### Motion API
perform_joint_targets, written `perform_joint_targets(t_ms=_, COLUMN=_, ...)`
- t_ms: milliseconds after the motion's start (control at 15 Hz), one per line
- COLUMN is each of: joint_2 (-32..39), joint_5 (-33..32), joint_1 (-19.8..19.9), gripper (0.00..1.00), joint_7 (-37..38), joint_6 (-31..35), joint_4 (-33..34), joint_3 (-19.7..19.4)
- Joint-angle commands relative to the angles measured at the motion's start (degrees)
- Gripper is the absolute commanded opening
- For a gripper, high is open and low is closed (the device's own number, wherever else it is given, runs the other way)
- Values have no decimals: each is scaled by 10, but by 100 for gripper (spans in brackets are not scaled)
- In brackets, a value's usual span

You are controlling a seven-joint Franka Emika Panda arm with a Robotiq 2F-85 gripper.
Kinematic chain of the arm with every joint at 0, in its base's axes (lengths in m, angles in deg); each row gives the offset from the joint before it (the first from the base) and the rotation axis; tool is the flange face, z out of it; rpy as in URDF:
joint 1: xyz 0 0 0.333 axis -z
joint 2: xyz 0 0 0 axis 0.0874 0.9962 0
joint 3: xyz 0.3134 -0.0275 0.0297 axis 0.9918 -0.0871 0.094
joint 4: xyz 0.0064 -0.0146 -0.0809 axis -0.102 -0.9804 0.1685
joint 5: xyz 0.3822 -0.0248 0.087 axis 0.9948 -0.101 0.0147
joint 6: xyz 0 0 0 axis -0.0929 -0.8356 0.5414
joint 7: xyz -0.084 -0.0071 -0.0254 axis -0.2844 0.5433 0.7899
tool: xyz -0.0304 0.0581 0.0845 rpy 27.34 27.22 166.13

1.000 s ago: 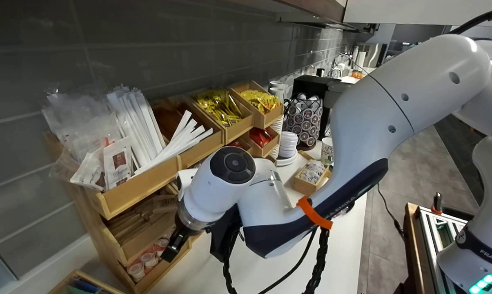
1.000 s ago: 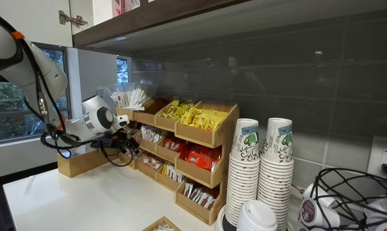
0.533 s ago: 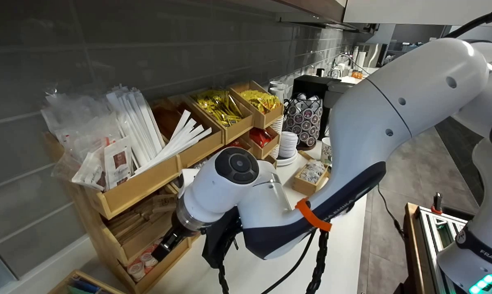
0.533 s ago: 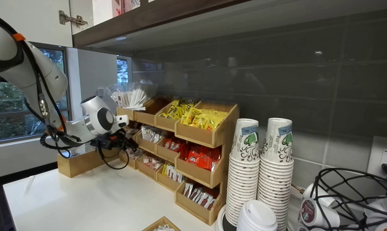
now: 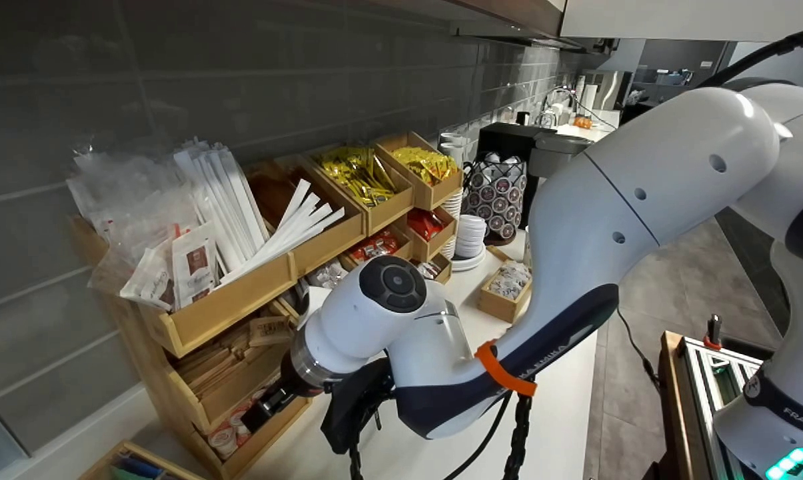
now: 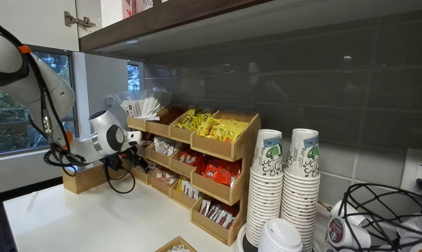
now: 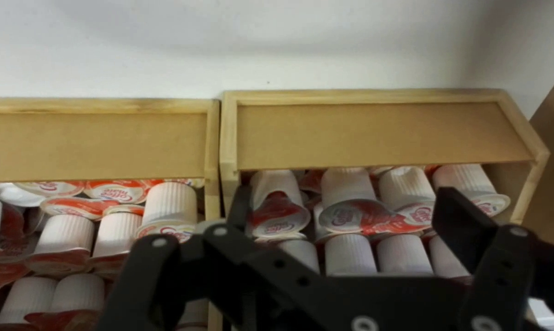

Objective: Remove one coffee pod from the bottom of the shelf and put it on the countertop.

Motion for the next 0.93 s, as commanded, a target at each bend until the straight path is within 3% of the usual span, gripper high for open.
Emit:
perform_joint_targets(t_ms=0, joint_2=14, joint_5=32, joint_1=-21, gripper=100, joint_7=13, joint_6=24, joint_4=0, joint_3=-25)
perform_joint_targets(t_ms=133, joint_2=17, joint_5=42, joint_1=-28, gripper=99, joint_7=10, joint_6=25, joint_4=1, joint_3=-33)
perform_joint_targets(t_ms=200, joint_2=18, joint_5=46, joint_1=-30, gripper=91, joint_7=9, joint_6=25, joint_4=2, joint_3=-36)
perform_joint_targets(t_ms=267, joint_2=19, joint_5=49, joint_1=-32, gripper=74, joint_7=8, joint_6=24, joint_4=2, joint_3=-38)
perform_joint_targets(t_ms=333, joint_2=20, joint_5=51, joint_1=-33, gripper=70, joint_7=8, joint_6=23, joint_4=2, joint_3=-41)
perform_joint_targets(t_ms=867, joint_2=22, joint_5=66, joint_1=-38, gripper=6, joint_7=4, joint_6=24, joint_4=2, joint_3=-42)
